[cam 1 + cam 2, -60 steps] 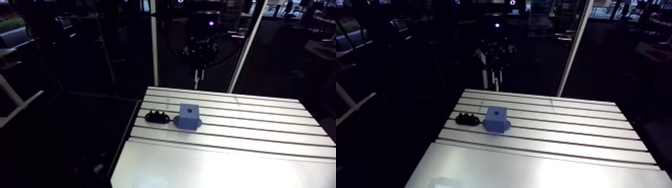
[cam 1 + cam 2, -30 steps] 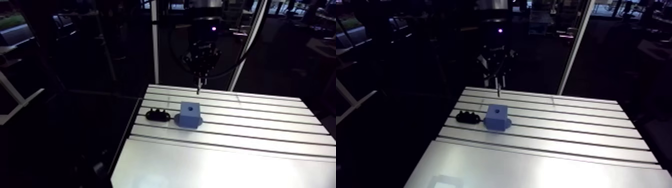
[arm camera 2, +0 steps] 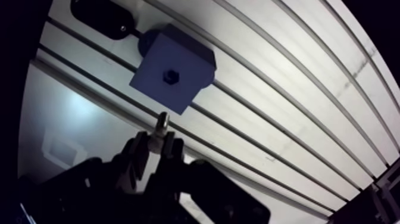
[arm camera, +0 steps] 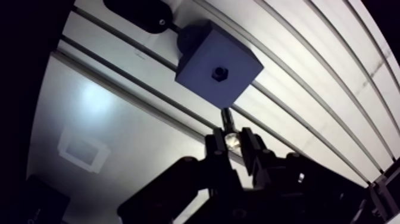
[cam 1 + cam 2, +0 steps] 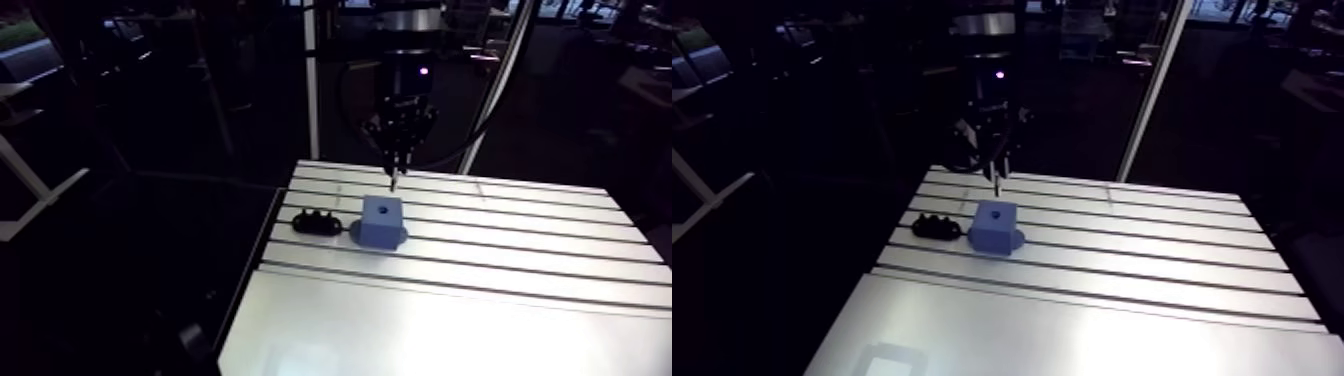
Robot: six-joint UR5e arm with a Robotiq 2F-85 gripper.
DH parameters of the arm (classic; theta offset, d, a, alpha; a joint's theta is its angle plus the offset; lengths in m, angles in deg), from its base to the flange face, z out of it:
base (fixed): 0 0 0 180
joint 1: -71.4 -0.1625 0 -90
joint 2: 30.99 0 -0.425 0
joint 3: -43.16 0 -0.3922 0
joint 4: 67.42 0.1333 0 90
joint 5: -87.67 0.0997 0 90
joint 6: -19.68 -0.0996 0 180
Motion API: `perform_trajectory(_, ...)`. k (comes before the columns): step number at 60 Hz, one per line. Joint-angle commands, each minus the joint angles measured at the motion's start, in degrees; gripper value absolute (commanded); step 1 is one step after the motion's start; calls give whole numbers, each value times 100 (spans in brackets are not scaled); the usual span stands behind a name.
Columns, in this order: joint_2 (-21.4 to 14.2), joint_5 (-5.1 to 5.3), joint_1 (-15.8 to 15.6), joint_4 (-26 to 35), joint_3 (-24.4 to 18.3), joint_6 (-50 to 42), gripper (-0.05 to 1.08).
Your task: Pick up the M10 bolt and insert it into the hex recess until seated.
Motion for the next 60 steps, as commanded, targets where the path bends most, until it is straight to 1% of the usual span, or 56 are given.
perform_trajectory(1, 87, 27, -35, -129, 15, -11, 107)
perform_trajectory(29, 226, 9, -63, -154, 16, -21, 108)
perform_trajectory(32, 244, 9, -63, -259, 16, -21, 107)
perform_trajectory(35, 262, 34, -63, -374, 23, -12, 108)
perform_trajectory(41, 289, 44, -63, -410, 24, -12, 108)
perform_trajectory(60, 360, 36, -63, -419, 24, -21, 108)
